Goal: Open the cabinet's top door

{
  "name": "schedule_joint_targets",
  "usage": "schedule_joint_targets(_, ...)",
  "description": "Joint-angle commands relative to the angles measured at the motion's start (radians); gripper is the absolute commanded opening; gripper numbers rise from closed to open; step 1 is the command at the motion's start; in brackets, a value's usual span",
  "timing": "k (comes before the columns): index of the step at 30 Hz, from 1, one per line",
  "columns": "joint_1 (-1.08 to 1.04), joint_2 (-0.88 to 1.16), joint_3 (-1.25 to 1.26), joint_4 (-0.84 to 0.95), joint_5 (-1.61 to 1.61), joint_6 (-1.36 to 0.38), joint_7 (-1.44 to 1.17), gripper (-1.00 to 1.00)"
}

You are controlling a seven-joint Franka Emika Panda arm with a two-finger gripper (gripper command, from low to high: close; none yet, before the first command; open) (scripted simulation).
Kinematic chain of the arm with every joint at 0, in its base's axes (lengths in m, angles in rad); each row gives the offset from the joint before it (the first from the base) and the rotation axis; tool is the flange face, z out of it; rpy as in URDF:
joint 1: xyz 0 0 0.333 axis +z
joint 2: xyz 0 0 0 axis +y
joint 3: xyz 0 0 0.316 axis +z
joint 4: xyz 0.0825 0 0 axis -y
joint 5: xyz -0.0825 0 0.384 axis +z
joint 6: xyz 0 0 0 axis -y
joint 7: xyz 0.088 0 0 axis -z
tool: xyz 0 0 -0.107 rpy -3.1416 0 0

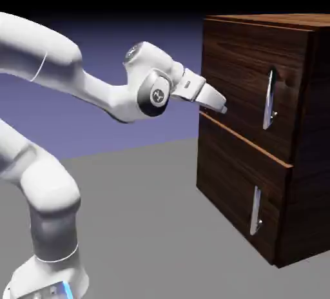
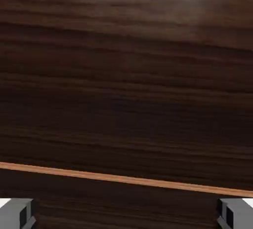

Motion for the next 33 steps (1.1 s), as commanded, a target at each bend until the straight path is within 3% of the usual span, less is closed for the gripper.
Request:
schedule_joint_targets(1,0.014,-0.007,-0.017,0.007,-0.044,-0.002,0.031,0.0)
schedule_joint_targets(33,0.472,-0.231,-0.552,0.225,-1.435,-0.072,1.026,0.0)
